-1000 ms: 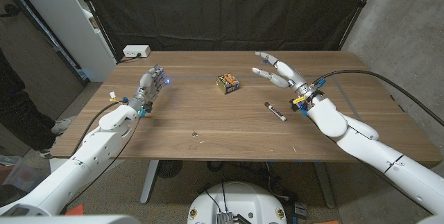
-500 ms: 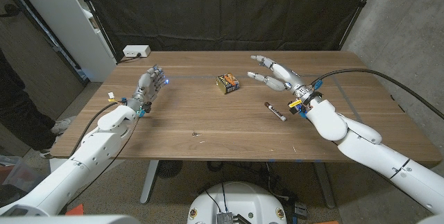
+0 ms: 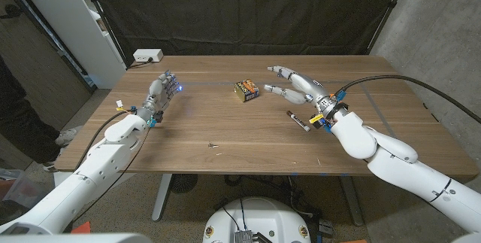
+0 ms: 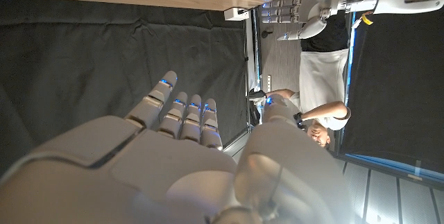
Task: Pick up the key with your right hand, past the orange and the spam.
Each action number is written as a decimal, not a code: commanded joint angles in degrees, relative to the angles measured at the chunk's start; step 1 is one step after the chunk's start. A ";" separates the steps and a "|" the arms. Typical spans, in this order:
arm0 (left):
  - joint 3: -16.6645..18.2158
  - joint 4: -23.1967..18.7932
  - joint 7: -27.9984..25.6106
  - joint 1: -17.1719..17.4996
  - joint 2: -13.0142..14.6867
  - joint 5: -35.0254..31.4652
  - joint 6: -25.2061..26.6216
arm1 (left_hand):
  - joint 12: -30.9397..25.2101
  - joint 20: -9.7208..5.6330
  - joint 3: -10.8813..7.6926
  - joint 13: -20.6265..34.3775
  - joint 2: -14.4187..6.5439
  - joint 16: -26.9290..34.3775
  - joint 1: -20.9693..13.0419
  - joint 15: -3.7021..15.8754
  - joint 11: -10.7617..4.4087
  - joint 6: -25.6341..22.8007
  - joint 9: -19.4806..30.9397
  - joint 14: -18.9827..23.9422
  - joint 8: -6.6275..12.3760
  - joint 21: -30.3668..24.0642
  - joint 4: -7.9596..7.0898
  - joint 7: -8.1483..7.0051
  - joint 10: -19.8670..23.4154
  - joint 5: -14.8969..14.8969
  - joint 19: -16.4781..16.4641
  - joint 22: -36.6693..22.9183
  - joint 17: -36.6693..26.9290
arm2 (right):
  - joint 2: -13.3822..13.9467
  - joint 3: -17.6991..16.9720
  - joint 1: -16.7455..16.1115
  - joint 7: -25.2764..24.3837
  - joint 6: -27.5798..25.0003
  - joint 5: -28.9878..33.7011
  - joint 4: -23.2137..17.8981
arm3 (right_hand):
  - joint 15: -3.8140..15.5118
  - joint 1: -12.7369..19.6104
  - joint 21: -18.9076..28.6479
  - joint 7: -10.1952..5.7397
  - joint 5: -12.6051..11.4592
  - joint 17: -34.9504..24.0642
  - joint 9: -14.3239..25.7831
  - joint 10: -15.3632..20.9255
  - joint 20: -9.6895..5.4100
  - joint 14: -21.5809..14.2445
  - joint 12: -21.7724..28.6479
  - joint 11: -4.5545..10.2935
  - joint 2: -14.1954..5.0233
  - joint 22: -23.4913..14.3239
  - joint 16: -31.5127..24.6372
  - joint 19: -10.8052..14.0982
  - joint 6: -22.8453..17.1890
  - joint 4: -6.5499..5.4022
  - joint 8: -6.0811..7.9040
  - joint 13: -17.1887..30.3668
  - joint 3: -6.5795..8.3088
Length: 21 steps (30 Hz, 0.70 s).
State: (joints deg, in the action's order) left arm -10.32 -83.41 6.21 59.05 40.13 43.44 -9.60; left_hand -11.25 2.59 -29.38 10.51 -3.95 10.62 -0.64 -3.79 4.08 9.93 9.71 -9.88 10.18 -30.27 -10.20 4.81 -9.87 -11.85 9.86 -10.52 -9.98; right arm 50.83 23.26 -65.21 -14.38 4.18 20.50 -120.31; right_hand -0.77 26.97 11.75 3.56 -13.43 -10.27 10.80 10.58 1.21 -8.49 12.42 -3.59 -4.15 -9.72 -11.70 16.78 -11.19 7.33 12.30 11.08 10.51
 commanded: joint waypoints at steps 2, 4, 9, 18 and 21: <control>0.32 -0.42 -0.01 0.68 0.33 0.17 -0.16 | -0.38 0.26 0.23 0.23 -4.97 0.20 0.12 -0.45 0.05 5.22 0.25 -7.49 0.35 0.10 -0.01 -0.14 -6.57 -0.15 6.27 -0.34 -0.35 | 1.89 0.97 -1.79 0.25 -1.19 3.15 -4.12 | 1.03 0.49 0.85 -0.73 0.31 -0.75 0.32 1.28 0.22 -3.12 0.28 0.04 -0.51 -0.43 -1.40 1.67 -0.97 0.14 0.19 0.37 0.48; 0.42 -0.47 -0.12 0.79 0.34 0.17 -0.23 | -0.39 0.28 0.24 0.23 -4.97 0.21 0.12 -0.45 0.08 5.20 0.26 -7.47 0.35 0.11 -0.02 -0.15 -6.57 -0.15 6.26 -0.34 -0.35 | 1.97 1.25 -1.76 0.42 -0.77 3.38 -4.10 | 1.04 0.47 0.85 -0.71 0.33 -0.78 0.32 1.27 0.17 -3.18 0.26 0.01 -0.52 -0.44 -1.42 1.71 -1.00 0.12 0.19 0.38 0.48; 0.40 -0.29 0.04 0.65 0.26 0.23 -0.26 | -0.39 0.34 0.27 0.23 -4.98 0.21 0.14 -0.44 0.08 5.16 0.26 -7.48 0.35 0.14 -0.03 -0.18 -6.57 -0.16 6.25 -0.34 -0.36 | 2.11 1.68 -1.67 1.31 -1.33 4.45 -5.02 | 0.84 0.36 0.75 -0.85 0.40 -0.90 0.34 0.85 0.49 -2.85 0.04 0.08 -0.49 -0.46 -1.26 1.58 -0.87 0.09 0.08 0.43 0.47; 0.01 0.55 0.34 -0.02 -0.13 0.09 -0.27 | -0.40 0.38 0.32 0.23 -5.00 0.21 0.16 -0.45 0.02 4.92 0.26 -7.47 0.42 0.19 -0.04 -0.41 -6.55 -0.17 6.23 -0.35 -0.36 | 1.79 2.54 -1.54 1.90 -2.68 7.03 -6.06 | 1.96 -0.67 1.10 -1.18 0.68 -1.94 0.46 2.71 1.17 -5.68 0.73 -0.15 -0.88 -0.59 -2.56 3.14 -2.38 -0.49 0.43 0.88 0.43; -0.05 0.67 0.38 -0.14 -0.16 0.06 -0.23 | -0.37 0.38 0.34 0.23 -5.00 0.21 0.17 -0.46 0.08 4.89 0.27 -7.47 0.42 0.21 -0.05 -0.41 -6.61 -0.17 6.22 -0.35 -0.36 | 1.61 2.71 -1.51 1.95 -2.74 7.32 -6.05 | 1.82 -0.94 1.10 -1.26 0.71 -2.23 0.49 3.07 1.18 -6.21 0.92 -0.45 -0.96 -0.61 -2.85 3.28 -2.69 -0.62 0.48 1.03 0.39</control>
State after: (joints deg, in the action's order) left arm -10.03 -83.38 6.30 59.42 40.26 43.59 -9.81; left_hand -11.48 2.58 -29.38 10.51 -3.95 10.62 -0.64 -3.79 4.08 9.93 9.71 -9.88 10.41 -30.27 -10.20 4.80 -9.87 -11.85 9.86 -10.81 -10.28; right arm 52.67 25.00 -66.76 -12.99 2.16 25.85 -125.39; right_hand 0.94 26.56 12.53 2.46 -13.05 -12.11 11.08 12.80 2.45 -13.84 12.86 -3.99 -5.16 -10.01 -14.00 19.39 -13.11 7.09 12.52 11.88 10.77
